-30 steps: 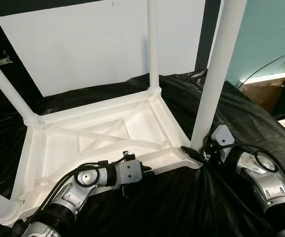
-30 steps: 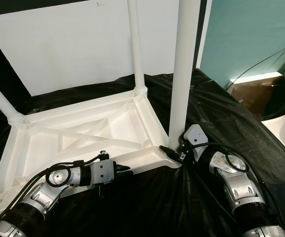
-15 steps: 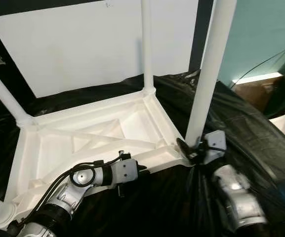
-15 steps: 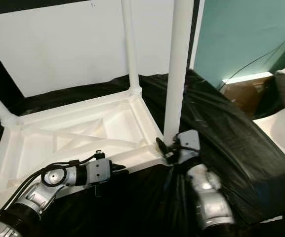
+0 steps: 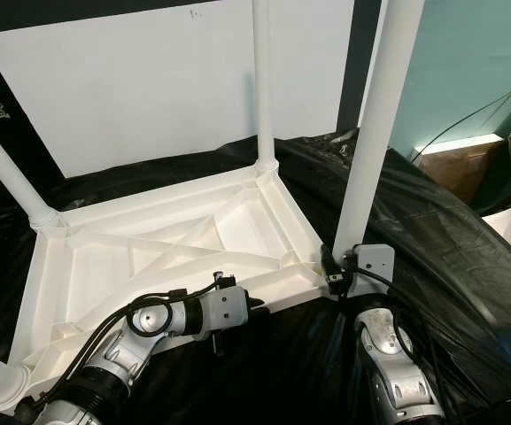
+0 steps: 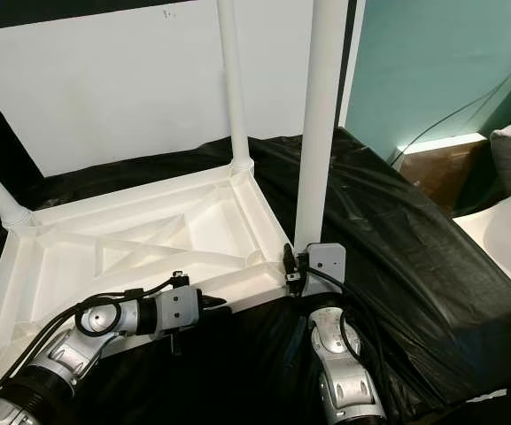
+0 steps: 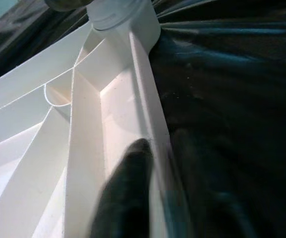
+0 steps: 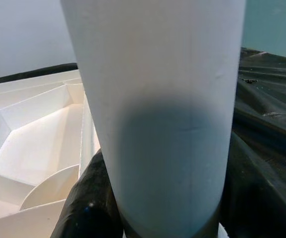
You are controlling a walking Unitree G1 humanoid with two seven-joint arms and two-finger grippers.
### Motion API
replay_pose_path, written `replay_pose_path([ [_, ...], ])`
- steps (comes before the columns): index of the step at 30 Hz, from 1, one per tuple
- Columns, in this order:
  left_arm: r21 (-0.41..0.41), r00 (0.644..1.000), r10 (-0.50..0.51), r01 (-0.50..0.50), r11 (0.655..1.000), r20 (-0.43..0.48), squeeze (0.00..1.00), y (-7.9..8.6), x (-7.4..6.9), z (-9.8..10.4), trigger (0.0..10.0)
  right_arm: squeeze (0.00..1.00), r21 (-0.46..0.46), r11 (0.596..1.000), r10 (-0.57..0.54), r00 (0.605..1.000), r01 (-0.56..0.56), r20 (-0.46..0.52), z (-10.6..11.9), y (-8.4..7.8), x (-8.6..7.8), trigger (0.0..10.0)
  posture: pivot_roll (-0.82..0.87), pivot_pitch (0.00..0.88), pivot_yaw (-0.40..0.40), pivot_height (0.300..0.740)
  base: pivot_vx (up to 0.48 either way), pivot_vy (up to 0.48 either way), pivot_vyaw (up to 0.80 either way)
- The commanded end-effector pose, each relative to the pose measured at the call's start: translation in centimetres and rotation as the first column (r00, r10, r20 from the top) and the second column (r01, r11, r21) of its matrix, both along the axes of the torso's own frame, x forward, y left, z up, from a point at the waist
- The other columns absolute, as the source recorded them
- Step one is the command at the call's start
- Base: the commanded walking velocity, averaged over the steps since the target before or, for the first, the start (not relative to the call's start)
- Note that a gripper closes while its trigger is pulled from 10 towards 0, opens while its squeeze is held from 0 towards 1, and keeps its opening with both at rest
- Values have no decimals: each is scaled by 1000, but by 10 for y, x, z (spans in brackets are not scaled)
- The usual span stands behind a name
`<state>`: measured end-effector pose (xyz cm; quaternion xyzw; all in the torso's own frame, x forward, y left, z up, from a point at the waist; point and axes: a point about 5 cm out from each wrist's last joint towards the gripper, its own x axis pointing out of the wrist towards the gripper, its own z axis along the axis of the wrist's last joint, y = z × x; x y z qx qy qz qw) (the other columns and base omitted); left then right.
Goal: Building children table
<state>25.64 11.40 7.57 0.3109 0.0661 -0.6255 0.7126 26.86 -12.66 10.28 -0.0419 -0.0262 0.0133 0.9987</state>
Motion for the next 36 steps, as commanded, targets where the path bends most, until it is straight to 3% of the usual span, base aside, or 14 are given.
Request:
replay_pose_path([
  [1,193,949,24,39,980,-313,1000,23,-39,-62,10000,0,-16,995,-97,994,96,-59,-9,-15,2,10000,0,0,16,740,0,0,0],
  [4,73,942,18,6,997,-334,1000,19,-35,-52,10000,0,-26,996,-83,994,82,-76,-11,-10,2,10000,-1,0,12,740,0,0,0],
  [6,73,942,18,6,997,-334,1000,19,-35,-52,10000,0,-26,996,-83,994,82,-76,-11,-10,2,10000,-1,0,12,740,0,0,0],
  [7,-11,942,1,-5,1000,-334,1000,15,-32,-43,10000,0,-29,997,-79,994,77,-81,-12,-9,2,10000,0,0,11,740,0,0,0],
  [8,-81,944,-19,-8,997,-329,808,11,-31,-34,10000,0,-33,997,-78,993,75,-86,-13,-8,2,10000,0,0,11,740,0,0,0],
  [10,-121,945,-32,-8,993,-326,808,10,-30,-29,10000,0,-35,997,-77,993,75,-89,-14,-8,2,10000,0,0,11,740,0,0,0],
  [11,-156,944,-44,-9,988,-328,35,8,-30,-24,10000,0,-36,997,-76,993,73,-91,-15,-7,2,10000,-1,0,10,740,0,0,0],
  [14,-211,941,-48,-25,977,-335,0,6,-29,-17,10000,0,-37,997,-75,993,72,-92,-15,-7,2,10000,-4,0,9,740,0,0,0],
  [16,-347,936,-52,-77,935,-347,0,3,-25,2,10000,0,-53,998,-49,995,44,-91,-15,-6,2,10000,-7,0,8,740,0,0,0],
  [22,-500,931,-29,-168,850,-363,0,-1,-18,21,10000,0,-120,993,-6,995,-6,-99,-17,-3,1,10000,-15,0,12,740,0,0,0],
  [24,-633,916,1,-277,723,-401,0,-2,-12,36,10000,0,-140,990,-31,992,14,-120,-21,-8,-4,10000,-19,0,13,740,0,0,0],
  [26,-646,913,8,-294,704,-407,0,-2,-11,38,10000,0,-139,990,-37,992,20,-124,-22,-10,-4,10000,-19,0,13,740,0,0,0],
  [31,-724,886,60,-413,552,-459,0,-1,-3,48,10000,0,-120,992,-59,987,41,-151,-25,-16,-7,10000,-39,11,23,740,0,0,0],
  [36,-749,861,85,-481,455,-501,0,0,-1,53,10000,0,-113,991,-87,984,70,-157,-26,-19,-9,10000,-40,18,29,740,0,0,0],
])
